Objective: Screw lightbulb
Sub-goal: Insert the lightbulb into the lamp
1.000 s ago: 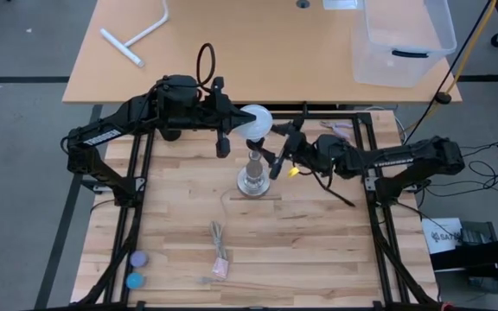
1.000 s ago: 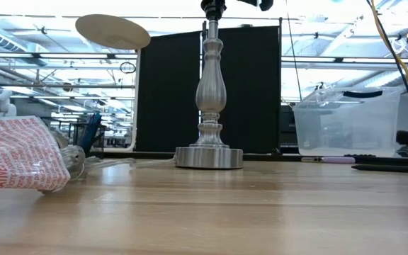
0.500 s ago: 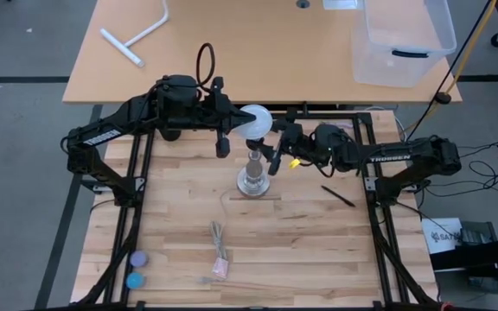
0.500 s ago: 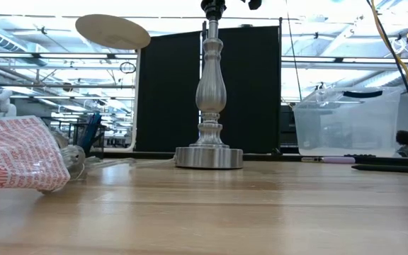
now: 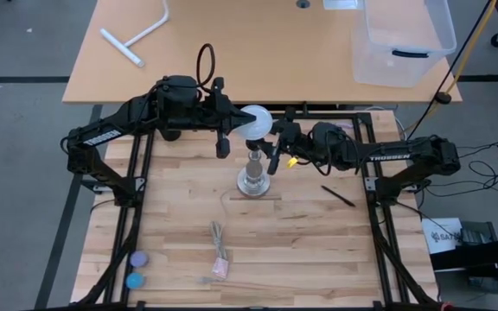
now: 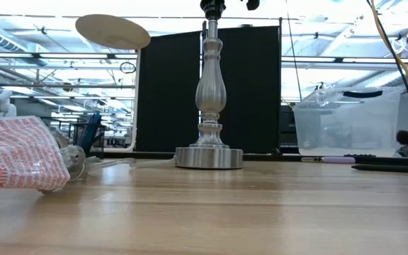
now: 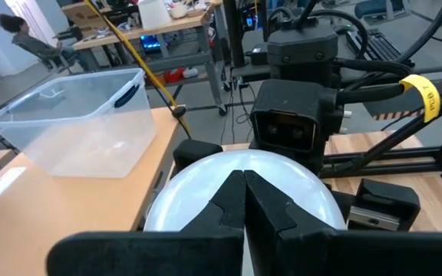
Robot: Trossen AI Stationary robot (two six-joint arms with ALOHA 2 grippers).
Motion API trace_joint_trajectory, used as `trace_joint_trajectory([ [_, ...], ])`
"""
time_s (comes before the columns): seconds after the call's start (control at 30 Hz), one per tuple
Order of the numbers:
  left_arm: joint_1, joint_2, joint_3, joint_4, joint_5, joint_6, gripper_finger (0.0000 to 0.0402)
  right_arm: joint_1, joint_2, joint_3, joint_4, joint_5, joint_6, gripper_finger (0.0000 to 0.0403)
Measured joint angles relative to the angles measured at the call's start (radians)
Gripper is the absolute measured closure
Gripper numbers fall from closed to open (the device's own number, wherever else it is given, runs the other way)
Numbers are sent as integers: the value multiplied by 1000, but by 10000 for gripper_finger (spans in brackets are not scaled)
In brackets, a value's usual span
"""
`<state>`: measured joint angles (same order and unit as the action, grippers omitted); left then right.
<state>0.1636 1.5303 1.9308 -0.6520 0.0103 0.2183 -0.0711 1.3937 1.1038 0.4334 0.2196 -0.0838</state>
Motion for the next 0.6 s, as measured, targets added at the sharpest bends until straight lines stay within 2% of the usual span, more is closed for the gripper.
trace_joint_trajectory([
  [0.27,-8,1,-1,11,-4,27,401,11,0,0,-1,26,12,242],
  [0.5,-8,1,-1,17,-4,28,401,45,0,0,4,113,13,249],
  [0.6,-7,1,-1,19,-4,27,401,67,0,0,6,184,10,245],
])
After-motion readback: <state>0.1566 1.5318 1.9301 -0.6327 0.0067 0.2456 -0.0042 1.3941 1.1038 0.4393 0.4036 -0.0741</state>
